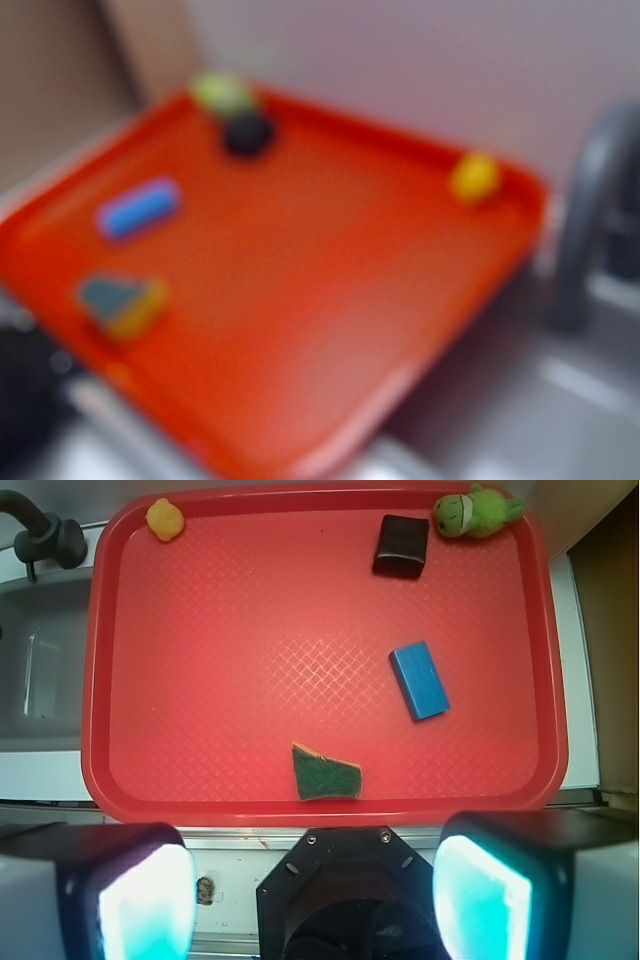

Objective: Grab the yellow duck.

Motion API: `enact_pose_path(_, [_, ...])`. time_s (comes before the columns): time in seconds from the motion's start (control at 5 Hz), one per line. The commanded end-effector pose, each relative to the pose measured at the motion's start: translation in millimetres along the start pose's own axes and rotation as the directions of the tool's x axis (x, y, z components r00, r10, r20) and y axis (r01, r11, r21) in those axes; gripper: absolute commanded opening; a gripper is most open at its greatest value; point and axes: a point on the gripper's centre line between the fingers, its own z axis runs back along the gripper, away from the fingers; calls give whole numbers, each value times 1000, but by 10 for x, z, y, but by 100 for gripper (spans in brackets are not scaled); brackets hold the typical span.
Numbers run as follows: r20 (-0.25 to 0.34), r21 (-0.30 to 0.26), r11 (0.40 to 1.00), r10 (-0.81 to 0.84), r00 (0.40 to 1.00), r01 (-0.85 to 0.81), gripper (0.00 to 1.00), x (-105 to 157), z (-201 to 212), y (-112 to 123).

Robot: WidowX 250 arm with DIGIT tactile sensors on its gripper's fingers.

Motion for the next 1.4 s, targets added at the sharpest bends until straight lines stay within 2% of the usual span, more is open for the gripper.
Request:
enact_pose_path(0.0, [0, 0, 1000, 0, 1000, 0, 100, 0, 0, 0])
enact_pose_path(0.2, [53, -53, 999, 11, 999, -8, 100, 169, 45, -38])
enact_pose_path(0.4, [117, -58, 998, 1, 993, 6, 100, 341, 91, -135])
enact_pose_path(0.6, [178, -113, 992, -33, 983, 54, 100, 484, 22, -286])
enact_pose_path(1.0, [305, -10, 997, -66, 950, 73, 100, 797, -338, -636])
enact_pose_path(1.2, [327, 11, 998, -67, 942, 68, 100, 942, -470, -706])
